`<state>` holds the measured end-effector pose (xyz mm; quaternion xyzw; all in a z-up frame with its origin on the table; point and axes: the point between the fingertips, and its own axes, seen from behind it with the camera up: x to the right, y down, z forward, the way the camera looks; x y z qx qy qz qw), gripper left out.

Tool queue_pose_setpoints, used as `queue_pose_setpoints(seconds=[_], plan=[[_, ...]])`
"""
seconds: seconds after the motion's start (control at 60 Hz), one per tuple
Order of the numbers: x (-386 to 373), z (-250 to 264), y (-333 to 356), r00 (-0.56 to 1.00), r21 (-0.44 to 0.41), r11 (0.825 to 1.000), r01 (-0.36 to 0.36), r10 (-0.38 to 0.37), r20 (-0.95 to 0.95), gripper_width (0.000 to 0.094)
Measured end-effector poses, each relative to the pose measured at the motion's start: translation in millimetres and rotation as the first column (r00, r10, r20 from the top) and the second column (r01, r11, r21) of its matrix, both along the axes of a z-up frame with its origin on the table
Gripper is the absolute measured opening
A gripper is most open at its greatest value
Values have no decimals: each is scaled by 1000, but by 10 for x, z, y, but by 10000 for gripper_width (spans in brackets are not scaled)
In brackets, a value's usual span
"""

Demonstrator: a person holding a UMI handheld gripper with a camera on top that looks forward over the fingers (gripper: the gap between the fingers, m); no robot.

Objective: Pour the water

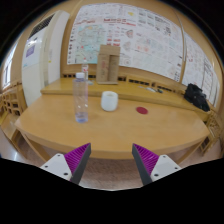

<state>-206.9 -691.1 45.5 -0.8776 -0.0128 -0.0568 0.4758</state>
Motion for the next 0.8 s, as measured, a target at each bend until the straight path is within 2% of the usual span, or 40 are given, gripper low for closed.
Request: queue_pose_setpoints(seconds=[0.167, 0.383, 0.567, 0.583, 0.6, 0.633, 0.65, 0.717, 0.733, 0.75, 0.8], plan=[[-816, 46, 1006, 997, 104, 993, -64, 69, -44, 848], [-1298, 147, 2274, 994, 239, 967, -88, 102, -49, 828], [-1384, -77, 2775, 993, 264, 960, -94, 110, -46, 643], [-1387, -53, 2771, 993, 263, 961, -91, 106, -42, 553], [-1379, -37, 2780, 994, 270, 959, -90, 103, -36, 525], [-1391, -17, 2793, 994, 284, 955, -90, 106, -41, 522], [-1394, -23, 2793, 993, 284, 954, -91, 108, -45, 483], [-1392, -16, 2800, 993, 295, 952, -87, 106, -50, 450], [-1380, -27, 2825, 993, 295, 951, -91, 110, -48, 399], [-1385, -23, 2824, 993, 295, 951, -92, 111, -48, 408], [-1405, -5, 2821, 991, 293, 950, -105, 124, -44, 342]])
